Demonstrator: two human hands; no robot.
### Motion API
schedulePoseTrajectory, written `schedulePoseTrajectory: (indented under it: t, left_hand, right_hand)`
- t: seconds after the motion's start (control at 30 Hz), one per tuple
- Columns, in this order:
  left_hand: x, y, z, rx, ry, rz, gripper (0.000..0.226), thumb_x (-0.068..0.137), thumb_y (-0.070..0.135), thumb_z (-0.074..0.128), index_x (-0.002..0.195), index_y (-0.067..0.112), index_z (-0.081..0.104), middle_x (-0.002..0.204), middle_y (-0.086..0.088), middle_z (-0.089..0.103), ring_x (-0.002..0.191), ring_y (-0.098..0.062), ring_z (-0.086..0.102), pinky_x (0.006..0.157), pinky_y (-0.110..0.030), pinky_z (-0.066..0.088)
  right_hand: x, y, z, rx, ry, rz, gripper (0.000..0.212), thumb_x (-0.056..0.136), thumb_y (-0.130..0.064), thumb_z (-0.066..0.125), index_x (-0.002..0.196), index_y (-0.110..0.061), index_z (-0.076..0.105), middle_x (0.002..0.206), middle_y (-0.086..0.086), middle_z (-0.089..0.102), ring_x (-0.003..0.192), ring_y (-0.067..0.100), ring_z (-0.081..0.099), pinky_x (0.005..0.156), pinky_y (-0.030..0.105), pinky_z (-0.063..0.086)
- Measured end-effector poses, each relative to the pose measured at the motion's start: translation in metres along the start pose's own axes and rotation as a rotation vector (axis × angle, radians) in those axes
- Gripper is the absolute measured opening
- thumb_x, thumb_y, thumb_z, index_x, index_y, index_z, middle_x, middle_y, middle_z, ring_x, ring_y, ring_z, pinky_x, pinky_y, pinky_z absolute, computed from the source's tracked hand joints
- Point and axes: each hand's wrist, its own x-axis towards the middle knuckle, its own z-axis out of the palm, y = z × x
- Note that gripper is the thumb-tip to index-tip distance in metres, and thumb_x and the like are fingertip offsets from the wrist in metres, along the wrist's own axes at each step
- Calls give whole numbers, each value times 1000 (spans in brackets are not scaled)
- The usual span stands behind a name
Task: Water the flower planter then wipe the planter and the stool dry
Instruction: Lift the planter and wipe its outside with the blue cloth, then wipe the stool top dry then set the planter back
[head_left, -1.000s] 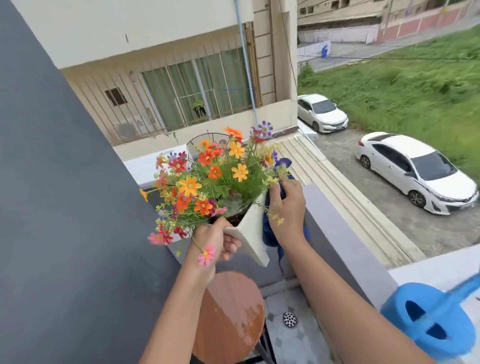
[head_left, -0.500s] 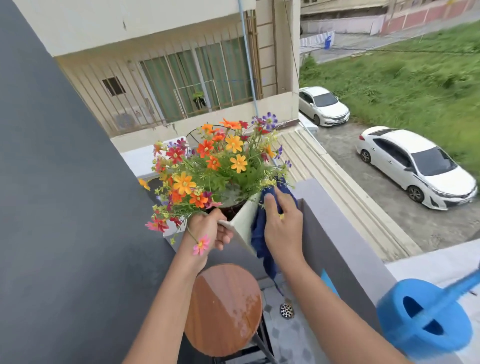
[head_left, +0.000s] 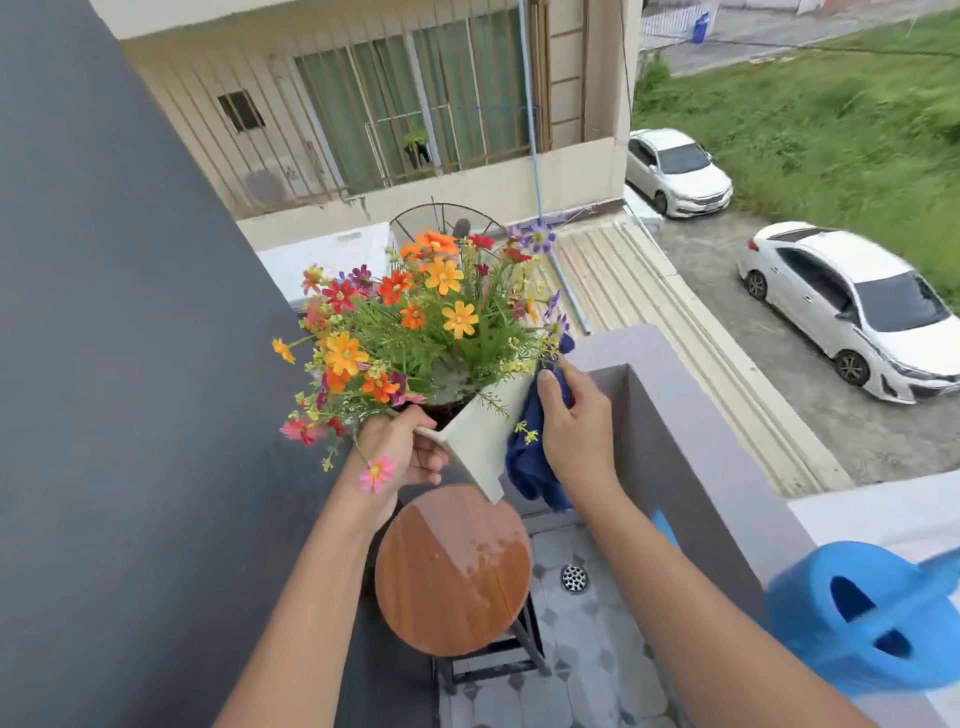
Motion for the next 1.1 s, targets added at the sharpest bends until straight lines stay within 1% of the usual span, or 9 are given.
schedulePoseTrajectory:
  t: [0.13,0.33,0.43,0.53,0.6,0.7,0.8,0.97,1.1]
  left_hand:
    - [18,-18,-10,-23,0,-87,35,93,9,48,64,-8,59,40,-10,56,30,-15,51,35,-22,47]
    - [61,-30,-39,-91,67,-148,37,94,8,47,62,-5,58,36,-6,56,28,-11,50,35,-20,46]
    - [85,-35,-56,-88,116,-113,31,93,7,48,69,-7,60,39,-8,57,30,-12,51,36,-22,47]
    - [109,-43,-68,-97,133,-121,30,92,7,48,68,-6,60,42,-10,56,31,-13,51,37,-22,47]
    - [120,-50,-74,-114,145,-115,31,91,7,49,65,-5,60,43,-10,57,33,-15,51,39,-23,48]
    - [132,-62,-82,-145,155,-133,32,91,7,48,64,-5,59,42,-9,57,35,-16,52,41,-24,50]
    - [145,-72,-89,-172,186,-155,34,91,5,48,59,-3,57,38,-8,56,31,-15,51,38,-23,48]
    - [161,-91,-95,-162,264,-170,52,90,2,49,39,5,59,36,-8,55,27,-13,49,34,-23,47]
    - [165,-96,-102,-148,284,-169,33,90,3,49,58,-3,56,39,-9,56,30,-14,50,36,-23,49]
  right_hand:
    - [-45,19,41,-20,-68,16,17,103,-16,53,89,-11,61,77,9,58,69,16,52,61,17,34]
    - [-80,70,76,-48,-309,162,18,103,-20,55,116,-16,67,99,6,67,87,-8,57,80,9,42]
    - [-84,105,89,-145,-354,329,21,103,-20,54,117,-16,69,114,4,72,103,6,62,90,25,47]
    - [-90,134,113,-234,-475,360,19,103,-18,52,109,-16,71,100,-2,71,88,-5,60,78,15,42]
    - [-101,149,134,-244,-598,368,15,103,-16,51,98,-16,65,87,1,62,77,0,55,73,18,37]
    - [-126,183,170,-372,-741,302,23,103,-16,52,120,-6,65,103,13,60,95,22,58,81,28,39]
    - [-154,229,192,-636,-984,236,38,105,-23,46,141,-13,53,118,18,54,104,34,56,83,38,46]
    - [-189,277,185,-999,-1211,-162,49,95,-35,61,141,-21,51,121,16,56,103,36,53,73,45,48]
    - [-179,291,174,-965,-1208,-304,58,80,-26,76,134,-23,58,112,12,60,89,33,55,63,41,46]
